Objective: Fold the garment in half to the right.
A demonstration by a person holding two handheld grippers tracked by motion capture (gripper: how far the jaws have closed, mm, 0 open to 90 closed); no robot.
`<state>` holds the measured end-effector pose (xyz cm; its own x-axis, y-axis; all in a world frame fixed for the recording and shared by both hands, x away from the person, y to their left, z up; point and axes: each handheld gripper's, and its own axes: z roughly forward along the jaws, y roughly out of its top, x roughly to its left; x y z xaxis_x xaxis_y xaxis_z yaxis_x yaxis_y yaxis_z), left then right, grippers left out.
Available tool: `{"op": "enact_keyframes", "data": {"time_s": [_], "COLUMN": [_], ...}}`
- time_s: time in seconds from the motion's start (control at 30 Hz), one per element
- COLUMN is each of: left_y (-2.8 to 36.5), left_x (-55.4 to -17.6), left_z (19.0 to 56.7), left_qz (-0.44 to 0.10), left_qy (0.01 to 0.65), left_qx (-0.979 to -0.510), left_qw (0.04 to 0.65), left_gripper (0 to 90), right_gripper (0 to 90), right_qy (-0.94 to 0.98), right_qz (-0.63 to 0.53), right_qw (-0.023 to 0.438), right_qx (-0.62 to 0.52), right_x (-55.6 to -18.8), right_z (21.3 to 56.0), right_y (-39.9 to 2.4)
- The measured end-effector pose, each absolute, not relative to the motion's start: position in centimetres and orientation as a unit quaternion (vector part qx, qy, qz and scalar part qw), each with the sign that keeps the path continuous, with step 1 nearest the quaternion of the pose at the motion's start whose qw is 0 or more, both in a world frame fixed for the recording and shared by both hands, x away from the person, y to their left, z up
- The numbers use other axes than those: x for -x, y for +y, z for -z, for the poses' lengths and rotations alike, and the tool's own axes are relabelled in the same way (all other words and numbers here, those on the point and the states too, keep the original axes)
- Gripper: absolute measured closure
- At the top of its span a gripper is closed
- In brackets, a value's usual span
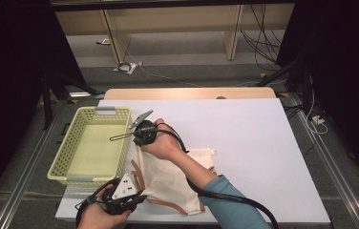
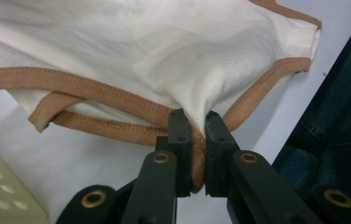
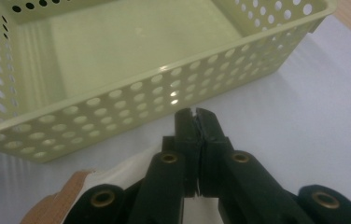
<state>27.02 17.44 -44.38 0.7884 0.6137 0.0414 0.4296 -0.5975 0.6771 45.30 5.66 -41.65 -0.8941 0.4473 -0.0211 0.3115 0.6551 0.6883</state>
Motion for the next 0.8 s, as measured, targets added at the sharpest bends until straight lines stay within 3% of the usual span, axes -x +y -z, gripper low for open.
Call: {"op": "enact_keyframes", "data": {"time_s": [0.8], "left_y": [17.91], "left_x": [-26.92], "left_z": [44.27], "left_qz": [-0.135], "left_qy": [0.297], "left_qx": [-0.883], "left_qw": [0.338], "left_gripper": [83.5], "right_gripper": [89.2], "right_qy": [0.906], "right_qz": [-0.359], "right_qw": [0.095], "right_qx": [-0.205], "right_x": [-45.27], "right_z": [41.47], "right_y": [6.02]}}
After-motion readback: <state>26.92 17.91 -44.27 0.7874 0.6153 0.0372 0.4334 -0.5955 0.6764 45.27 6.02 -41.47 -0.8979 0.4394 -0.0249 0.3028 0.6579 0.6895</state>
